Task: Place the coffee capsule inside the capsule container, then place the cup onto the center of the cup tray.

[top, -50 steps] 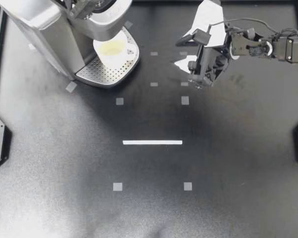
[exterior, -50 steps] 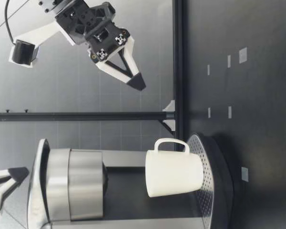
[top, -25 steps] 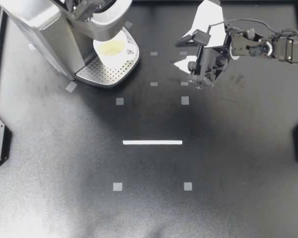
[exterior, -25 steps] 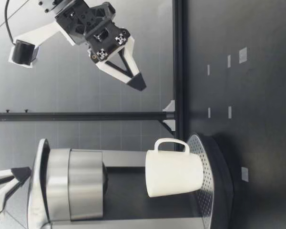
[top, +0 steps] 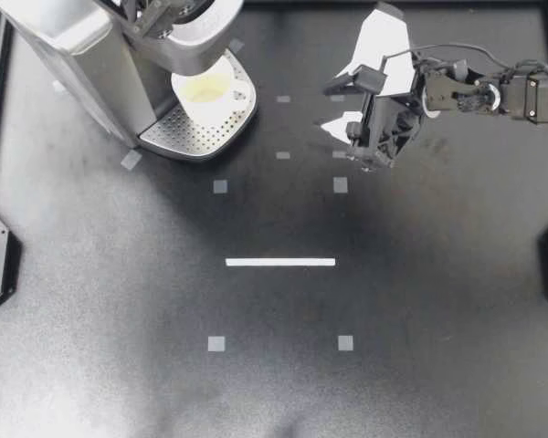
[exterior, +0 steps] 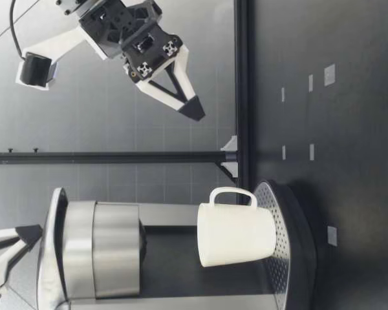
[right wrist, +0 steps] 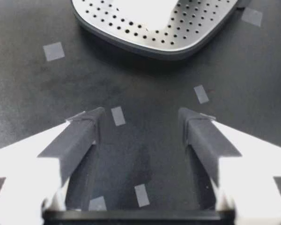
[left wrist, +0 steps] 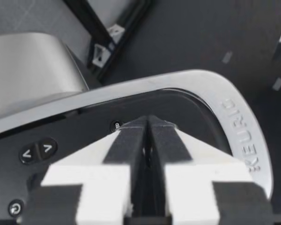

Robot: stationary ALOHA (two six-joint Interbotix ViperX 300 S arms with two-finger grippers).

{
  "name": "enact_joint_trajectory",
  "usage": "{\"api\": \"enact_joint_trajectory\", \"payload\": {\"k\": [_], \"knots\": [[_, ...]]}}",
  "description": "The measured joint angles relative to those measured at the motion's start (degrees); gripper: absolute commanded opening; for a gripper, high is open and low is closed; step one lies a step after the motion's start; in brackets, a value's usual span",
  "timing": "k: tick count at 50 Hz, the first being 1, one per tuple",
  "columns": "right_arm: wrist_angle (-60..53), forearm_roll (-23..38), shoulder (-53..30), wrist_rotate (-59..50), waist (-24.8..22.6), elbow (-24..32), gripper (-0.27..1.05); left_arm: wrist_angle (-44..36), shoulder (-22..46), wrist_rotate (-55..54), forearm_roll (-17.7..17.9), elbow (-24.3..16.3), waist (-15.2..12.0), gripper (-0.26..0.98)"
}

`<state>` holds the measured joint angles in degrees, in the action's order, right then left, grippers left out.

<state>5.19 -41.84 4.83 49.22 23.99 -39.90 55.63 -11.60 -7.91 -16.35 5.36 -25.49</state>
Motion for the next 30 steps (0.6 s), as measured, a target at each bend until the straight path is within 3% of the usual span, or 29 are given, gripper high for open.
{"api": "enact_joint_trajectory", "payload": {"k": [19,30], "knots": [[-1.14,-0.35,2.46,-0.97,-1.14,-1.32,0.59,-16.88,-7.12,-0.35,0.88,8.70,-0.44,0.11],[-3.16,-0.44,4.92,-2.81,-1.58,-2.20,0.59,-27.25,-13.71,-0.18,2.37,13.97,4.66,0.11]]}}
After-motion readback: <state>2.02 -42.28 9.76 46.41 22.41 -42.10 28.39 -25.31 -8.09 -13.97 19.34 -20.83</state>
